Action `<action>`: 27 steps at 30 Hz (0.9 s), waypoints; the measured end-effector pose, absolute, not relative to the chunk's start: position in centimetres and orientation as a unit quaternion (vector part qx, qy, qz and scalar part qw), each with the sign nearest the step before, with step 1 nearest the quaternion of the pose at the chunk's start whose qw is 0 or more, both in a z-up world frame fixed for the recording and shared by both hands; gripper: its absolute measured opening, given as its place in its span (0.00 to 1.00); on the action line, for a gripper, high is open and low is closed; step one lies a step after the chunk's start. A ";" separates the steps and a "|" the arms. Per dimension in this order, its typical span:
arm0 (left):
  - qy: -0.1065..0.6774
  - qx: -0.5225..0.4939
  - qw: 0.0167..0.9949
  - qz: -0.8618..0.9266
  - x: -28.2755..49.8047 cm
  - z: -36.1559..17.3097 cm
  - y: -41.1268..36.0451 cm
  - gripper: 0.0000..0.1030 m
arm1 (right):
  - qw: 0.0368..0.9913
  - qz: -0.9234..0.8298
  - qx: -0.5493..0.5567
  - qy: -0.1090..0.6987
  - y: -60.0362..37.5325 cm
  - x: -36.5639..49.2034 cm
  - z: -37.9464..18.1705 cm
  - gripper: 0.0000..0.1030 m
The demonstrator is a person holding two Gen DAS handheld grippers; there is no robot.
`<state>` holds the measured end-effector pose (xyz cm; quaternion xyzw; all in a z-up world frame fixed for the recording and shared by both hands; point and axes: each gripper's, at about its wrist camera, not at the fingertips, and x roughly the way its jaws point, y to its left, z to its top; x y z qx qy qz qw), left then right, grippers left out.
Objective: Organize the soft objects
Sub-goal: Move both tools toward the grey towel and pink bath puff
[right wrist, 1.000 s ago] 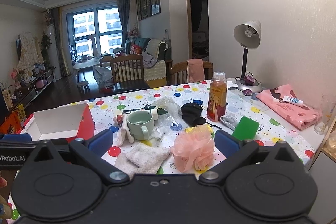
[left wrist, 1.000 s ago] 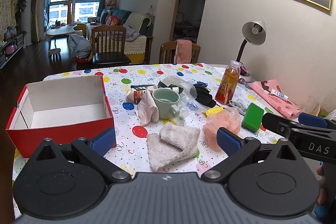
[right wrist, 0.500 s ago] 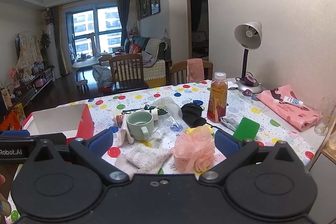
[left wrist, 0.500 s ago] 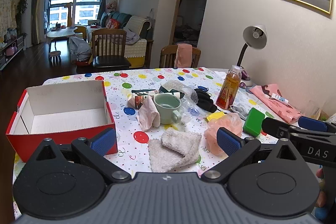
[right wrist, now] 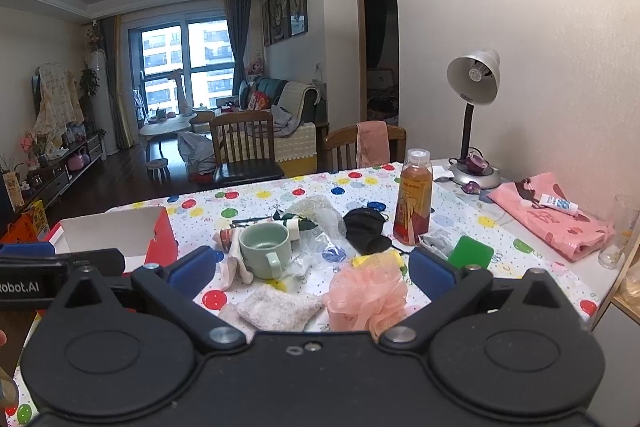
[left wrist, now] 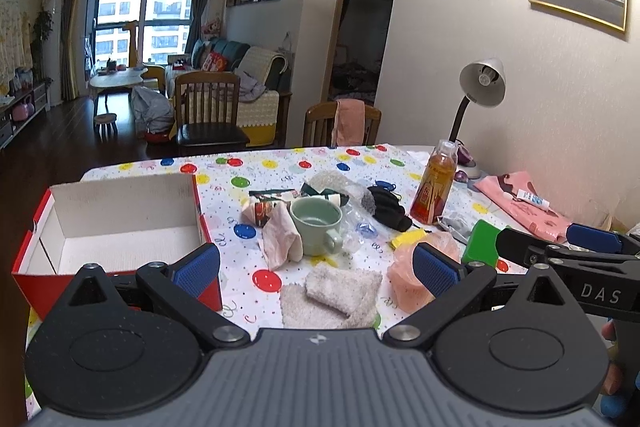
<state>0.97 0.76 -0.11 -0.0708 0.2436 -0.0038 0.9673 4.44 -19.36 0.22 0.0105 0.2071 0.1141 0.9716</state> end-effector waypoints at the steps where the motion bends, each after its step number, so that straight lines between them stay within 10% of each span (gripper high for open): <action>1: 0.241 -0.070 0.968 -0.003 1.0 0.0 0.7 1.00 | 0.972 0.115 0.010 0.205 -19.4 4.7 0.3 1.00; 27: 0.231 -0.050 0.972 -0.008 4.1 0.0 -1.8 1.00 | 0.967 0.141 0.007 0.211 -21.3 7.9 -0.6 1.00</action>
